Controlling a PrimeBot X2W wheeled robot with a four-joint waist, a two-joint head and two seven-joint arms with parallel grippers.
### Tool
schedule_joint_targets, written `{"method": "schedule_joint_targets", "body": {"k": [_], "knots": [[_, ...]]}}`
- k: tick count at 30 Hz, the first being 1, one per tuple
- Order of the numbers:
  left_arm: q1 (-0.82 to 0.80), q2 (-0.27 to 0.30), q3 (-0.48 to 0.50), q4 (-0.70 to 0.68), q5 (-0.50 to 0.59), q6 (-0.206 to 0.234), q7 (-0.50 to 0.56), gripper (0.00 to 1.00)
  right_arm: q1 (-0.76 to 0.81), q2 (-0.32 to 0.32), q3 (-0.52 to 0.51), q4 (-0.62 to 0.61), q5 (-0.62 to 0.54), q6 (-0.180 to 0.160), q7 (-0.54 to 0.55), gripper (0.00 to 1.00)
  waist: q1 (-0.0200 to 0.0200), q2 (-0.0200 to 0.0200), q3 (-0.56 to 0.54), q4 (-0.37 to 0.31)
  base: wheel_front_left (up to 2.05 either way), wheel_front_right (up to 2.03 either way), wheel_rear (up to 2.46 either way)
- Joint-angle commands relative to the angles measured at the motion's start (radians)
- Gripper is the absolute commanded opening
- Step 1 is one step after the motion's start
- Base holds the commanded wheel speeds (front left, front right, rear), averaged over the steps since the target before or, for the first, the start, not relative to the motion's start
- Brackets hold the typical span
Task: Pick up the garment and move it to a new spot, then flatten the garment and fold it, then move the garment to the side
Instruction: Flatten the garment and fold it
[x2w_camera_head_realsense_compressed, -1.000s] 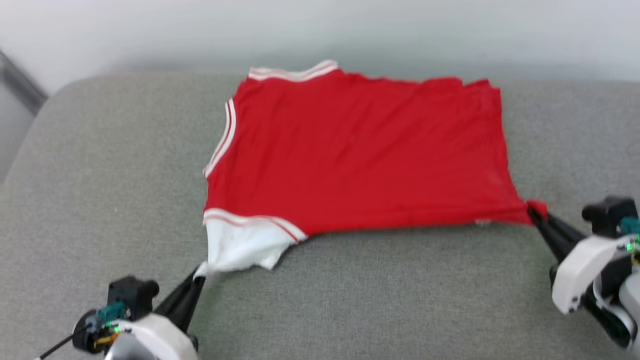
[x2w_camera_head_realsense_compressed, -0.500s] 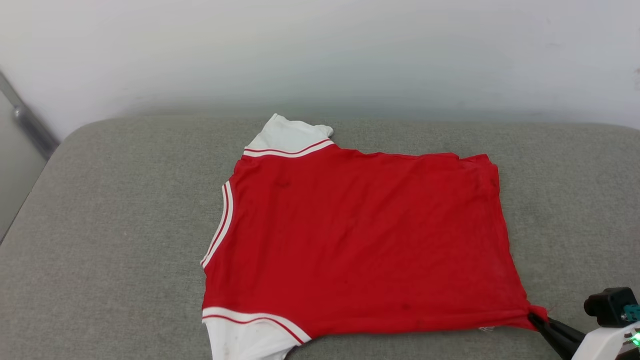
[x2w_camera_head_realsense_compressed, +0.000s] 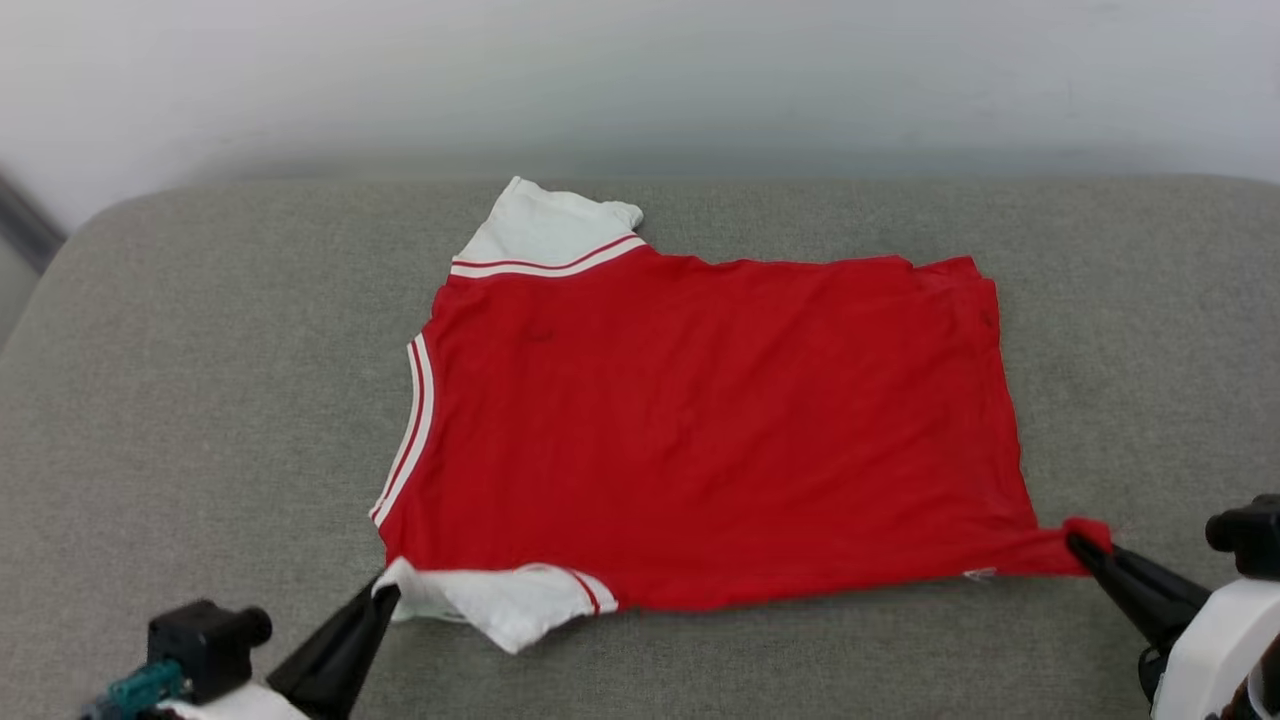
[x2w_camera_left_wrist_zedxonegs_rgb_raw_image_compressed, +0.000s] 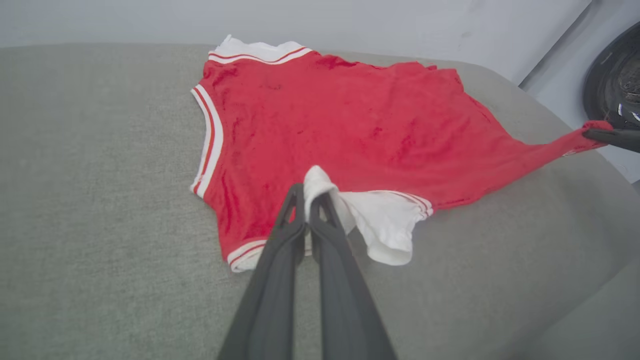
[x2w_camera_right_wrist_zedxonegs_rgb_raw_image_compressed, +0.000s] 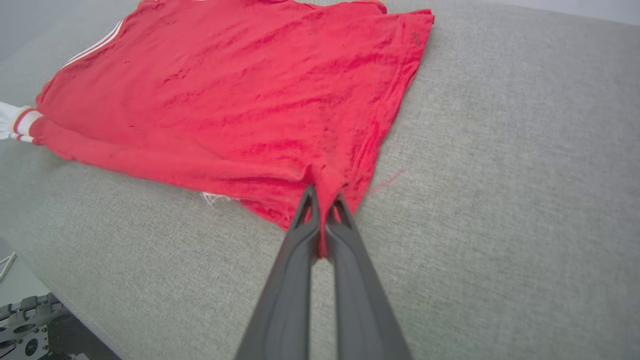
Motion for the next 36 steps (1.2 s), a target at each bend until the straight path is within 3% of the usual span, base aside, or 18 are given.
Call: {"method": "schedule_joint_targets", "body": {"k": [1,11,20,26,27,28,29,30,36], "knots": [[-0.025,0.000,0.007,-0.009,0.002,-0.003,-0.007,0.00,-0.016,0.004,-0.011,-0.011,-0.004,-0.001,0.004,0.00,0.0000,0.0000,0.028,-0.001,0.00,0.00,0.00],[-0.285,0.000,0.039,-0.004,0.038,0.007,0.033,0.00,-0.157,0.042,-0.081,-0.071,-0.100,-0.001,0.122,0.00,0.0000,0.0000,0.202,-0.016,0.00,0.00,0.00],[-0.463,-0.028,0.012,0.165,0.053,-0.012,0.066,0.00,-0.283,0.087,-0.058,0.004,-0.202,-0.001,0.205,0.00,0.0000,0.0000,0.294,-0.025,0.00,0.00,0.00],[-0.538,-0.068,-0.017,0.314,0.074,-0.015,0.050,0.00,-0.316,0.122,-0.051,0.064,-0.194,-0.001,0.219,0.00,0.0000,0.0000,0.316,-0.021,0.00,0.00,0.00],[-0.547,-0.076,-0.019,0.341,0.080,-0.012,0.044,0.29,-0.321,0.129,-0.053,0.077,-0.187,-0.001,0.219,0.00,0.0000,0.0000,0.318,-0.020,0.00,0.00,0.00],[-0.554,-0.086,-0.023,0.366,0.083,-0.005,0.038,0.81,-0.329,0.134,-0.056,0.093,-0.186,-0.001,0.213,0.09,0.0000,0.0000,0.318,-0.019,0.00,0.00,0.00],[-0.557,-0.098,-0.027,0.396,0.083,0.000,0.035,1.00,-0.332,0.141,-0.056,0.110,-0.188,-0.001,0.212,0.58,0.0000,0.0000,0.316,-0.018,0.00,0.00,0.00],[-0.563,-0.109,-0.030,0.417,0.088,0.003,0.025,1.00,-0.331,0.149,-0.051,0.126,-0.188,-0.001,0.212,1.00,0.0000,0.0000,0.313,-0.017,0.00,0.00,0.00],[-0.557,-0.153,-0.031,0.510,0.078,0.004,-0.041,1.00,-0.336,0.179,-0.036,0.168,-0.207,-0.001,0.204,1.00,0.0000,0.0000,0.271,-0.013,0.00,0.00,0.00]]}}
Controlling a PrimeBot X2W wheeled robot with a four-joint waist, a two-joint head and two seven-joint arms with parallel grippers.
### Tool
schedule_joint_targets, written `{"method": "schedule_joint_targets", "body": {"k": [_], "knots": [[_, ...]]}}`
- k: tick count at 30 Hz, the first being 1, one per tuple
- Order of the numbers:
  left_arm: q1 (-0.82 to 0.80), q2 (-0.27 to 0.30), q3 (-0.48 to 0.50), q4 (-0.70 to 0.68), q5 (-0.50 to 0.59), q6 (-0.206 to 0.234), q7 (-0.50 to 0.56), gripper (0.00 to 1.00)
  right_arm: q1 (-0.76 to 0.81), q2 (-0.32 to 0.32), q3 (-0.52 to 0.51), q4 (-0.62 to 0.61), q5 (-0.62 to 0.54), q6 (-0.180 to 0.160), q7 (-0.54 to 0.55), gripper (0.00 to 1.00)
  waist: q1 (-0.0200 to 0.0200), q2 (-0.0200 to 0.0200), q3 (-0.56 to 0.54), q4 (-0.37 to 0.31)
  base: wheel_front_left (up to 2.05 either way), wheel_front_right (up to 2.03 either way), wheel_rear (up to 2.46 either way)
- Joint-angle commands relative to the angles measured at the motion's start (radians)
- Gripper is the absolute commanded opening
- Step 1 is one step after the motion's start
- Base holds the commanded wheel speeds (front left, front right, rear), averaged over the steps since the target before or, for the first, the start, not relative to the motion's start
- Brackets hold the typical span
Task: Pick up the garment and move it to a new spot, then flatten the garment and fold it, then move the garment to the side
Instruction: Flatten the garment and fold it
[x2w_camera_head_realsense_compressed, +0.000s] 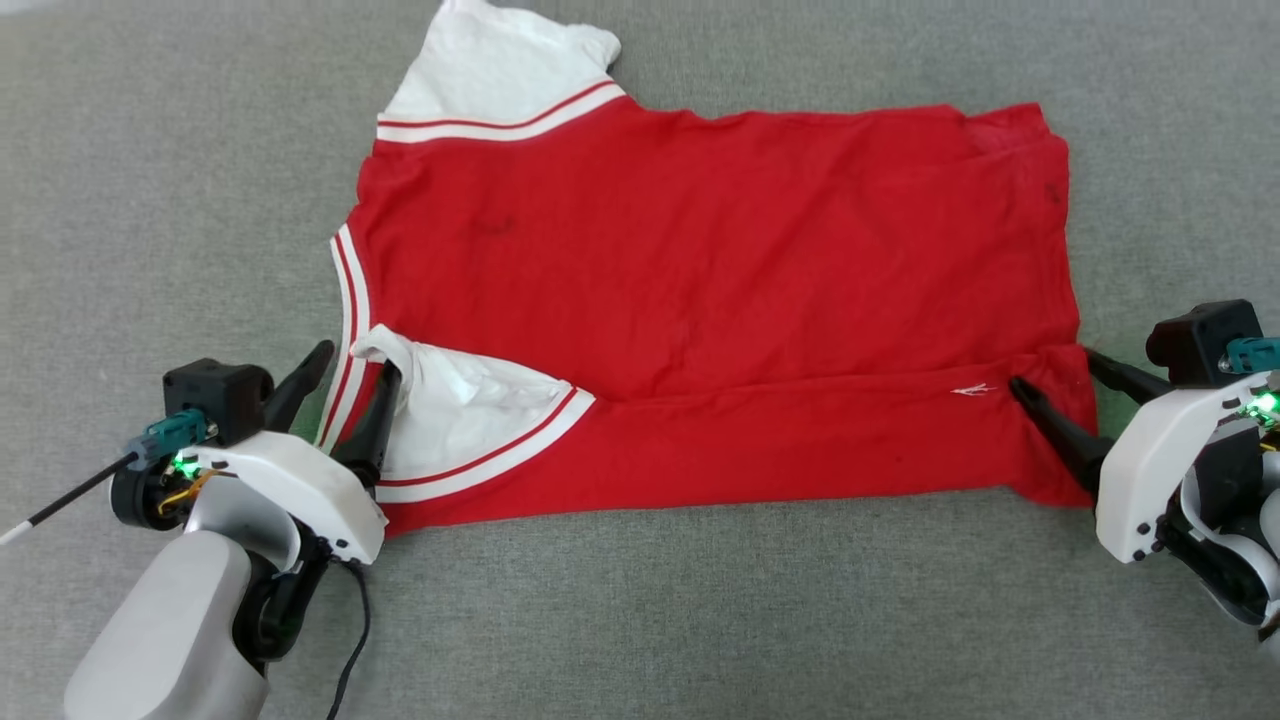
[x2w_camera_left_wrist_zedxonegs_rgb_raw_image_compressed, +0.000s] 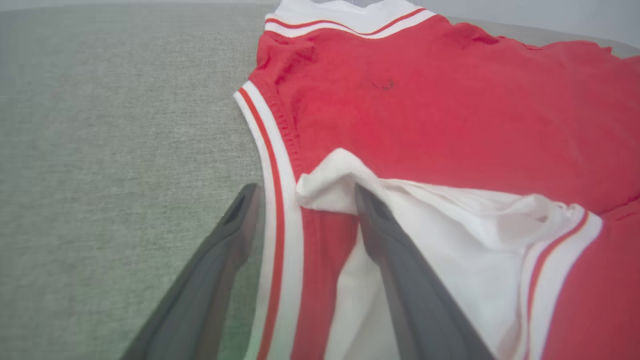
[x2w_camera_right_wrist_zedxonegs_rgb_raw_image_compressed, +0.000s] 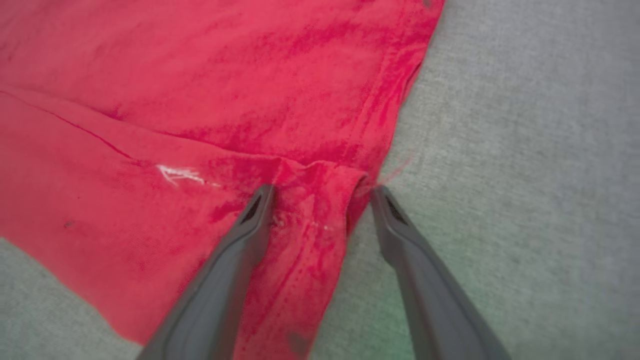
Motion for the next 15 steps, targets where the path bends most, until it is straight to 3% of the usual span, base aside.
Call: {"method": "schedule_joint_targets", "body": {"k": [1,7,15], "knots": [[0.007,-0.001,0.003,0.009,0.002,0.003,-0.014,1.00,0.008,0.012,0.001,0.010,-0.004,-0.001,0.008,1.00,-0.0001,0.0000,-0.020,0.001,0.00,0.00,0.00],[0.078,-0.003,0.049,-0.009,-0.037,0.064,-0.027,1.00,0.040,0.042,-0.046,0.009,-0.018,-0.001,0.089,1.00,-0.0001,0.0000,-0.095,-0.010,0.00,0.00,0.00],[0.254,0.014,0.079,-0.187,-0.111,0.151,0.065,1.00,0.160,0.127,-0.203,-0.079,-0.089,-0.001,0.198,1.00,-0.0001,0.0000,-0.172,-0.015,0.00,0.00,0.00]]}}
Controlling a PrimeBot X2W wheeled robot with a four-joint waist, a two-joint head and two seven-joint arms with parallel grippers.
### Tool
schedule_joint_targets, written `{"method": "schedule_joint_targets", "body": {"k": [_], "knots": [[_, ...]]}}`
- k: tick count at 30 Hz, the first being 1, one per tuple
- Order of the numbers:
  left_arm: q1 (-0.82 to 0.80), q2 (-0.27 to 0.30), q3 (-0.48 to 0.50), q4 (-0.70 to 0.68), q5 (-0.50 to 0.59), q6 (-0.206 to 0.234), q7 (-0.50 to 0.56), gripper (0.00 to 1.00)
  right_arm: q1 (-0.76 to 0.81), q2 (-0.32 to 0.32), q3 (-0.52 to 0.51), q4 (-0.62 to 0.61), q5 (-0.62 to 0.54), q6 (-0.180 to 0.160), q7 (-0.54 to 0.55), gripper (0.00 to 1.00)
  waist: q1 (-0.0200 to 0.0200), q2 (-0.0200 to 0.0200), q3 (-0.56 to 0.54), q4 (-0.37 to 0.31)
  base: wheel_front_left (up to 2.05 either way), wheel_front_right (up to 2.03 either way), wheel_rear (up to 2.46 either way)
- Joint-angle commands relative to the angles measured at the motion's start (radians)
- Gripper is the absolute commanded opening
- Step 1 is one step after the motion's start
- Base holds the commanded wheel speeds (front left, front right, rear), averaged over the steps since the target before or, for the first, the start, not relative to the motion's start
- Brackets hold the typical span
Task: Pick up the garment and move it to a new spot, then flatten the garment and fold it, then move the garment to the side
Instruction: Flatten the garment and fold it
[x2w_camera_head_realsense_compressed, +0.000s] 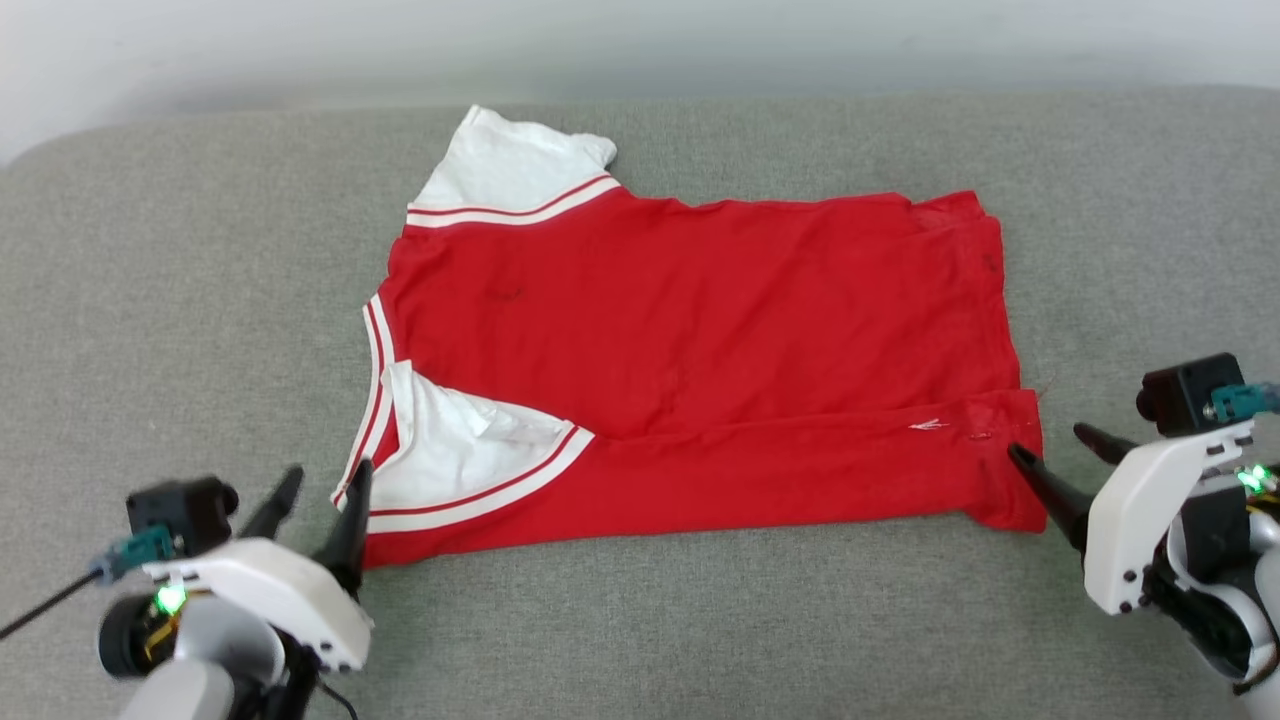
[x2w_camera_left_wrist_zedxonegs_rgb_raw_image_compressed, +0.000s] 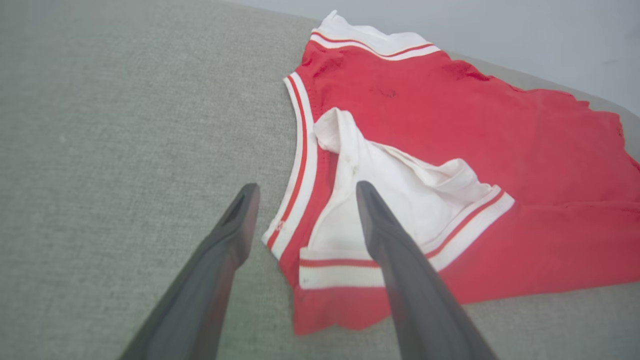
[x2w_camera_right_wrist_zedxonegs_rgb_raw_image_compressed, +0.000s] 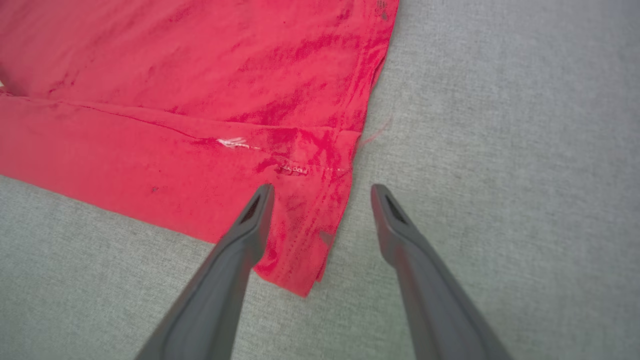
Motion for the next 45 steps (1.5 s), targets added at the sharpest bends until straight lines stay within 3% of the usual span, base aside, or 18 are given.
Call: {"method": "schedule_joint_targets", "body": {"k": [1,9,10,15,23,24,25,29,34,45], "knots": [[0.039,0.001,0.002,-0.032,-0.020,0.012,0.021,1.00,0.032,0.021,-0.028,-0.017,-0.017,0.000,0.018,1.00,0.0001,0.0000,-0.016,-0.003,0.00,0.00,0.00],[0.156,0.024,-0.009,-0.151,-0.023,0.090,0.092,1.00,0.157,0.156,-0.196,-0.147,-0.102,0.000,0.106,1.00,0.0001,0.0000,0.002,-0.014,0.00,0.00,0.00],[0.140,0.030,-0.019,-0.152,0.002,0.120,0.108,1.00,0.190,0.184,-0.223,-0.195,-0.125,0.000,0.120,1.00,0.0001,0.0000,0.023,-0.018,0.00,0.00,0.00],[0.117,0.033,-0.025,-0.132,0.026,0.154,0.117,1.00,0.214,0.206,-0.243,-0.248,-0.140,0.000,0.128,1.00,0.0001,0.0000,0.049,-0.025,0.00,0.00,0.00],[0.076,0.014,-0.062,-0.043,0.041,0.170,0.165,1.00,0.227,0.218,-0.257,-0.318,-0.154,0.000,0.142,1.00,0.0001,0.0000,0.093,-0.035,0.00,0.00,0.00],[0.076,0.008,-0.076,-0.026,0.035,0.160,0.182,0.72,0.226,0.218,-0.256,-0.324,-0.155,0.000,0.144,1.00,0.0001,0.0000,0.097,-0.036,0.00,0.00,0.00],[0.072,0.002,-0.086,-0.015,0.029,0.147,0.189,0.00,0.225,0.216,-0.256,-0.330,-0.157,0.000,0.145,1.00,0.0001,0.0000,0.099,-0.037,0.00,0.00,0.00],[0.060,-0.020,-0.112,0.019,0.008,0.098,0.194,0.00,0.226,0.201,-0.260,-0.345,-0.154,0.000,0.160,1.00,0.0001,0.0000,0.098,-0.033,0.00,0.00,0.00],[0.048,-0.032,-0.113,0.035,0.016,0.074,0.146,0.00,0.227,0.174,-0.266,-0.330,-0.178,0.000,0.182,1.00,0.0001,0.0000,0.057,-0.013,0.00,0.00,0.00],[0.045,-0.012,-0.095,-0.148,0.039,0.072,0.071,0.00,0.189,0.177,-0.274,-0.230,-0.218,0.000,0.240,1.00,0.0001,0.0000,0.034,0.044,0.00,0.00,0.00]]}}
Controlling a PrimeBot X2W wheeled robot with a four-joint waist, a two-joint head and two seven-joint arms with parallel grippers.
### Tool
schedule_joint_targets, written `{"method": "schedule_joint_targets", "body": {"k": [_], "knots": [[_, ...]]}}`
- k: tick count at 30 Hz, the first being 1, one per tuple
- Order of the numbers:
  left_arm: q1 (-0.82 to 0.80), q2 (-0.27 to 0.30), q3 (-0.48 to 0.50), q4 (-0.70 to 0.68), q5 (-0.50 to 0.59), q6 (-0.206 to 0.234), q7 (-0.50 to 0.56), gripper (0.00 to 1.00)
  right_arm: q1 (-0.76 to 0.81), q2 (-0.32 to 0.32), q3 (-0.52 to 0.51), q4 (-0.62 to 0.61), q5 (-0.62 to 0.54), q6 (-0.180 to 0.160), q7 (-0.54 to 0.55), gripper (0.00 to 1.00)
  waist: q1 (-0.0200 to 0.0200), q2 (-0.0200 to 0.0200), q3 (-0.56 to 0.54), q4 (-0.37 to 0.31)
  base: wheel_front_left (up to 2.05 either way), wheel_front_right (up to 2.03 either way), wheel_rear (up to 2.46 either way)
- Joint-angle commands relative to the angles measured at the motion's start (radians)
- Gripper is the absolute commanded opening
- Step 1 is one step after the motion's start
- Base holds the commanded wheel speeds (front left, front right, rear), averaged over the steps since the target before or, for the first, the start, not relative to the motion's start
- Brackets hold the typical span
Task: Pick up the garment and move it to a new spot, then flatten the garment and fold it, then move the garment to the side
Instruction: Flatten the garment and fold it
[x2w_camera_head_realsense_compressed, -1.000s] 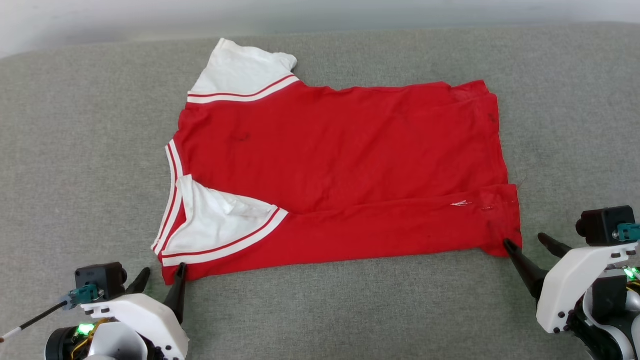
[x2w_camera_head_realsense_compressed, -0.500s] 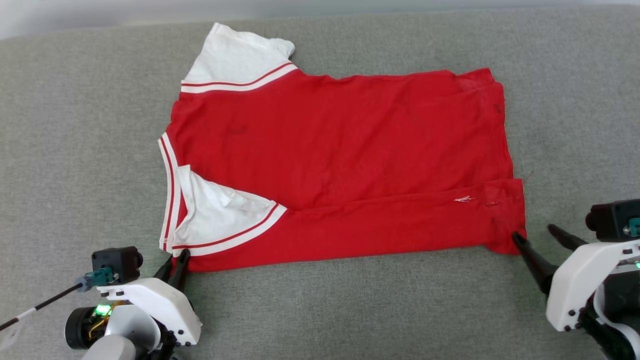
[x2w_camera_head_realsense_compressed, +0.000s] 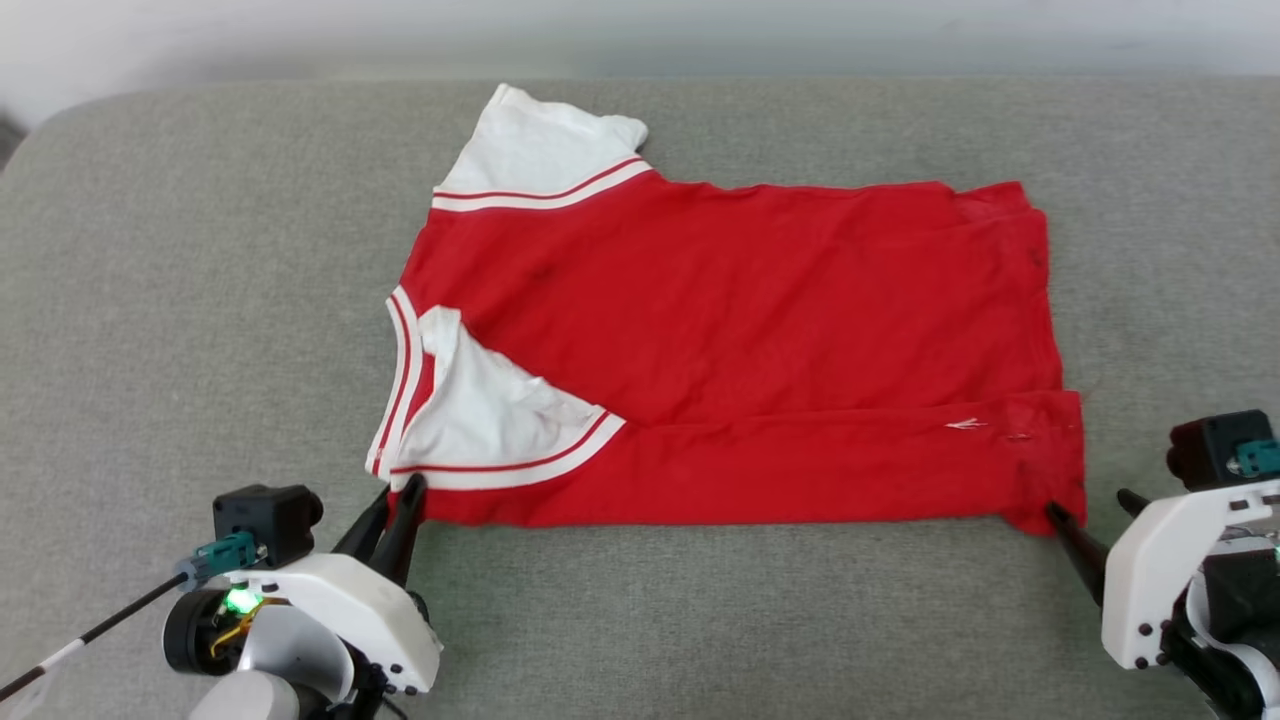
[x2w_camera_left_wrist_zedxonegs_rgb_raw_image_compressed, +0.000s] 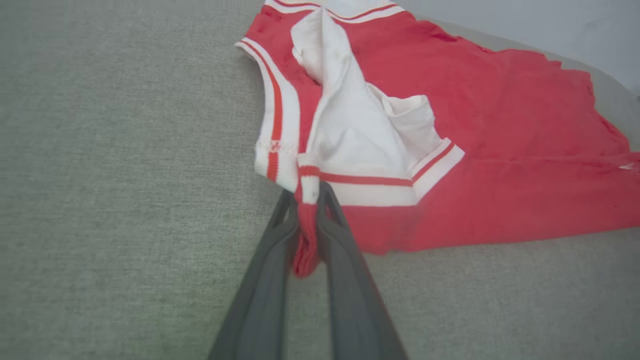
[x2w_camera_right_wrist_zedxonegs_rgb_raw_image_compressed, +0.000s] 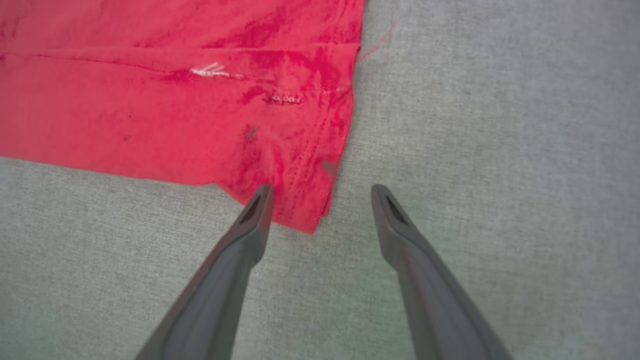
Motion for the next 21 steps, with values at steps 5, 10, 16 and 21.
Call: {"method": "schedule_joint_targets", "body": {"k": [5,10,16,21], "knots": [[-0.012,0.010,-0.011,-0.075,0.028,0.017,0.006,0.00,-0.043,0.008,0.007,0.056,-0.008,0.000,0.003,1.00,0.0000,0.0000,0.037,0.031,0.00,0.00,0.00],[-0.023,0.008,-0.024,-0.113,0.038,0.020,0.009,0.00,-0.063,0.031,0.002,0.133,-0.029,-0.001,-0.010,1.00,0.0000,0.0000,0.068,0.053,0.00,0.00,0.00],[-0.024,0.006,-0.039,-0.103,0.038,0.013,0.018,0.00,-0.055,0.040,0.036,0.212,-0.038,0.000,-0.008,0.09,0.0000,0.0000,0.076,0.068,0.00,0.00,0.00],[0.001,0.010,-0.044,-0.071,0.021,0.001,0.023,0.00,-0.035,0.027,0.053,0.231,-0.024,0.000,-0.017,0.00,0.0000,0.0000,0.039,0.056,0.00,0.00,0.00]]}}
